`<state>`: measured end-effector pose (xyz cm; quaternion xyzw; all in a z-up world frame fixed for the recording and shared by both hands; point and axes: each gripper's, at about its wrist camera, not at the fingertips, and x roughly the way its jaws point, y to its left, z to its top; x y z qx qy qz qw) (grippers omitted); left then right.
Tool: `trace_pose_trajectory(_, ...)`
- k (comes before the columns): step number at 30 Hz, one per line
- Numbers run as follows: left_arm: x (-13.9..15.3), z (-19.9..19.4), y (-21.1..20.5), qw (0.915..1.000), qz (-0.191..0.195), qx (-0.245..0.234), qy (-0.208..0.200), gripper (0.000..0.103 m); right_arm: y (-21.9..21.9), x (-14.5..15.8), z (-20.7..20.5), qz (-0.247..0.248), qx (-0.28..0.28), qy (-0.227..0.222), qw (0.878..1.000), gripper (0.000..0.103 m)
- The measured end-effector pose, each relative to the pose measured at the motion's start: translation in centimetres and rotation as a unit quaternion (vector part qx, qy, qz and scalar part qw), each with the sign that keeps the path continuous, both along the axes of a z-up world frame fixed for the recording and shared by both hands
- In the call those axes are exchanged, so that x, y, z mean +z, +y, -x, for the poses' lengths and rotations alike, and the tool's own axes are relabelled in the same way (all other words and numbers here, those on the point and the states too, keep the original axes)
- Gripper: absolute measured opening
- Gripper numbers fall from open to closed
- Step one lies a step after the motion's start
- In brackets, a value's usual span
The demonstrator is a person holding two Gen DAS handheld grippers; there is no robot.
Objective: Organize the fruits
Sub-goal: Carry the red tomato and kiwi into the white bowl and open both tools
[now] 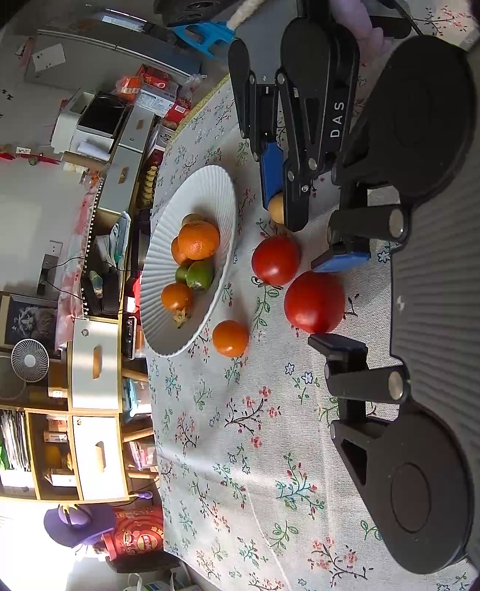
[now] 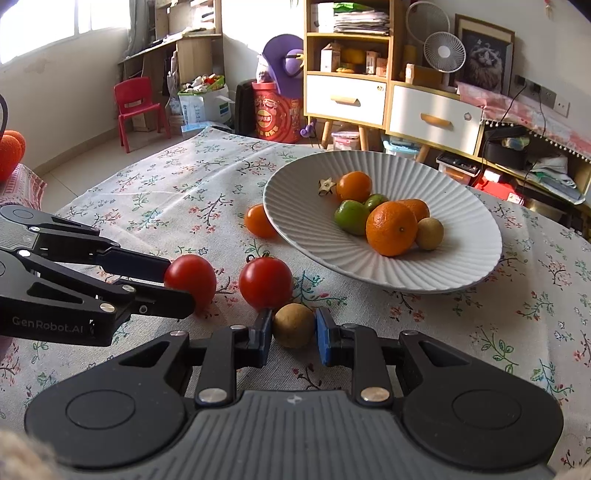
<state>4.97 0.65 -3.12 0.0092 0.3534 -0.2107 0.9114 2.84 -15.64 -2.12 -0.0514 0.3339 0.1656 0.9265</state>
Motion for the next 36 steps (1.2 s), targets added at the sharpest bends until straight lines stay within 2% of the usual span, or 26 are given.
trace_pose_trajectory(4, 0.4, -0.1, -0.1, 1.0, 0.003, -0.004, 0.002, 0.017, 0.1, 0.4, 0.1, -0.005, 0.001, 0.001, 1.0, 0.023)
trace_pose_trajectory(6, 0.3, -0.2, -0.1, 0.9999, 0.002, -0.012, 0.012, 0.017, 0.2, 0.6, 0.1, -0.005, 0.003, 0.003, 1.0, 0.023)
trace_pose_trajectory(8, -0.3, -0.4, -0.1, 0.9996, -0.001, -0.014, 0.024, 0.017, 0.4, 0.6, 0.2, -0.003, 0.003, 0.005, 1.0, 0.023)
trace_pose_trajectory(12, -1.2, -0.5, 0.4, 0.9994, 0.008, -0.005, 0.033, 0.025, 0.4, 0.4, 0.3, -0.001, 0.0, 0.009, 1.0, 0.023)
trace_pose_trajectory(15, -1.3, -0.6, 0.4, 0.9995, 0.015, -0.004, 0.026, 0.033, 0.3, 0.5, 0.2, -0.001, -0.001, 0.009, 1.0, 0.023)
trace_pose_trajectory(21, -1.2, -1.2, -0.2, 0.9994, 0.028, -0.004, 0.022, 0.039, 0.0, 0.5, 0.1, -0.008, -0.006, 0.011, 1.0, 0.023)
trace_pose_trajectory(36, -0.9, -1.1, -0.9, 0.9999, 0.005, 0.0, 0.016, 0.037, -0.1, 0.7, 0.3, -0.011, -0.01, 0.01, 1.0, 0.023)
